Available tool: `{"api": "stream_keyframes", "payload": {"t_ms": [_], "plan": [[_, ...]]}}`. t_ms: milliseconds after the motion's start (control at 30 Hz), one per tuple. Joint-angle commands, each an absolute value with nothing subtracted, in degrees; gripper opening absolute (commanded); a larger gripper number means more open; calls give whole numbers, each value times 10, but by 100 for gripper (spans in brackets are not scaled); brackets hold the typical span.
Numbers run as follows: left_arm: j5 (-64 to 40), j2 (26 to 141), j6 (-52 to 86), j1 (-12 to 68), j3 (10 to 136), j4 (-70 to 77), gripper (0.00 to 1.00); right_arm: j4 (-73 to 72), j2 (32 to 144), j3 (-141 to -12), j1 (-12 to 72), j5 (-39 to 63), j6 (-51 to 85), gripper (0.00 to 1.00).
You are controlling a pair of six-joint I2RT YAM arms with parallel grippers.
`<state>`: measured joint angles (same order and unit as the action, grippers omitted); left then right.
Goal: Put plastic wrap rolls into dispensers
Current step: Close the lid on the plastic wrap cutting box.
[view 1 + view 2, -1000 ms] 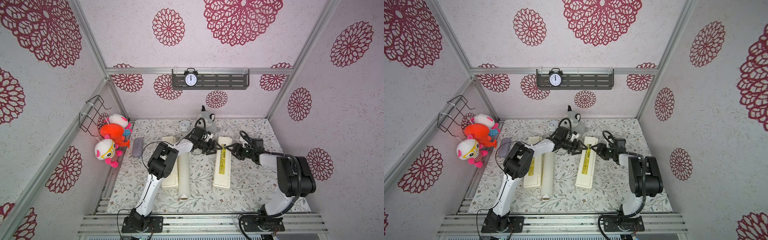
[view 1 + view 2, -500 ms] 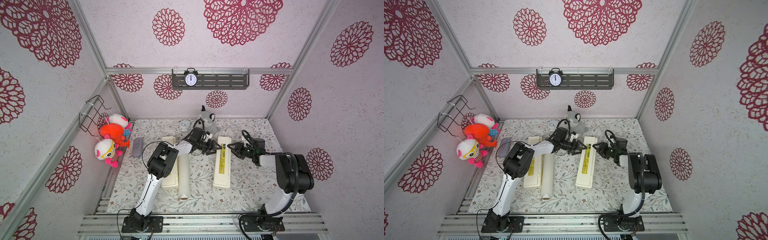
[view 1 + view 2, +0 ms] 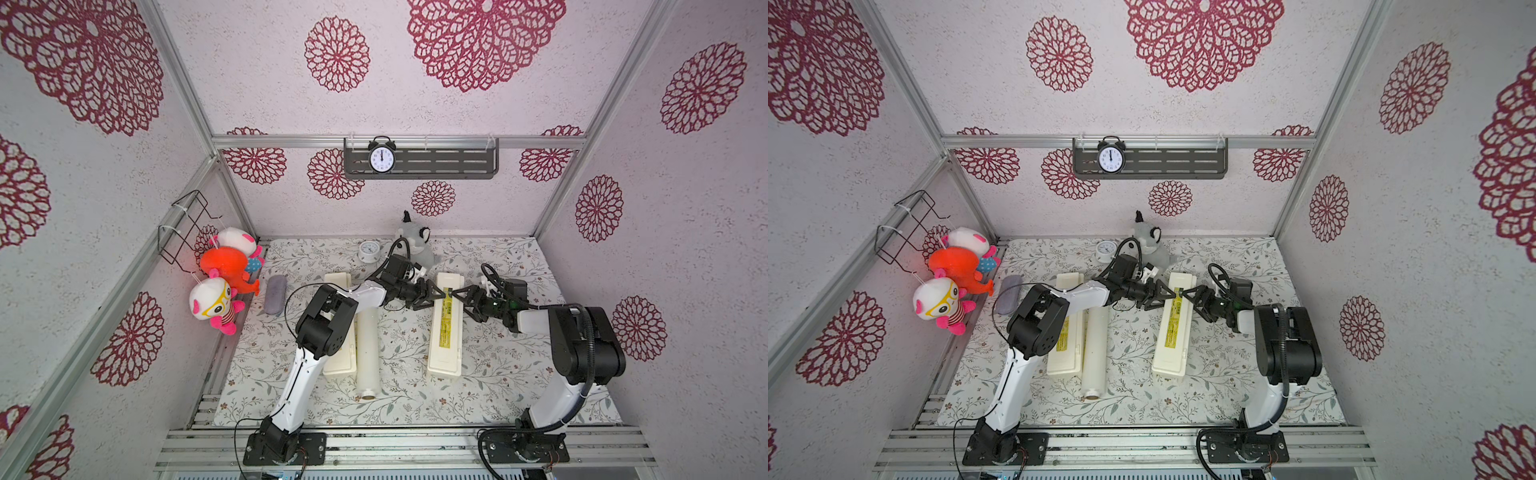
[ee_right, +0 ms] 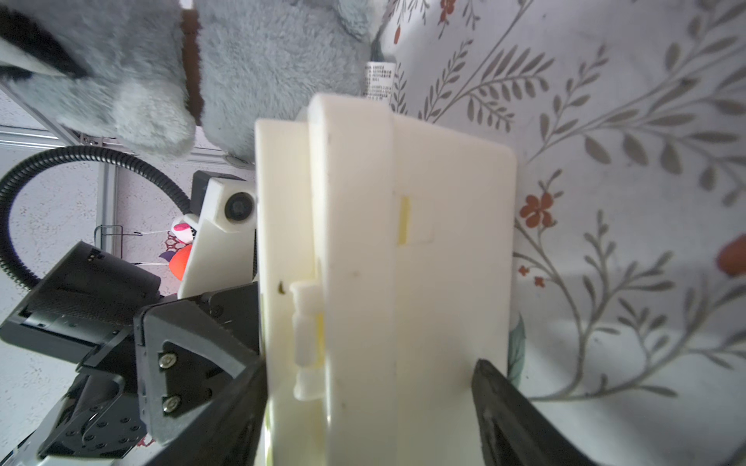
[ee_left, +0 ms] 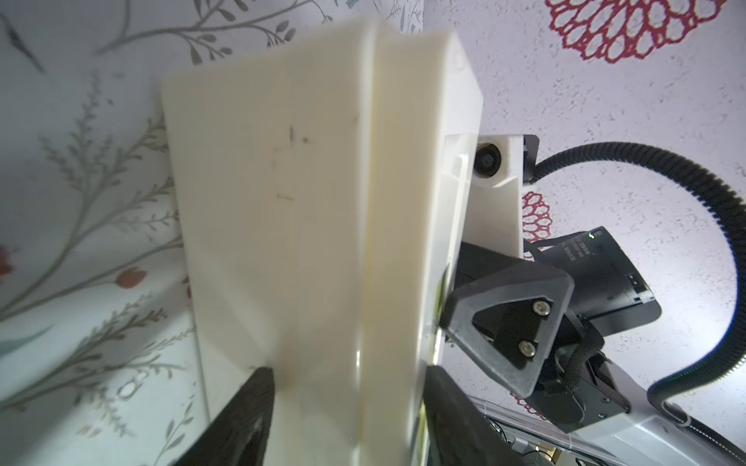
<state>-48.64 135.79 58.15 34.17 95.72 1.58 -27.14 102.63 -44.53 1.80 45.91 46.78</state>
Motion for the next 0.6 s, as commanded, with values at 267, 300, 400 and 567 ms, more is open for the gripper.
{"api": "stream_keyframes", "payload": {"t_ms": [267, 300, 400, 567], "plan": [[-461, 1370, 579, 368, 956, -17, 65, -215, 1030, -523, 37, 495, 413, 78], [-460, 1372, 578, 364, 963, -20, 65, -211, 1036, -531, 36, 497, 411, 78], [-455, 1386, 577, 352, 999, -31, 65, -209, 1051, -548, 36, 497, 412, 77], [-445, 1423, 588, 336, 1063, -25, 65, -198, 1074, -573, 36, 499, 409, 76]]}}
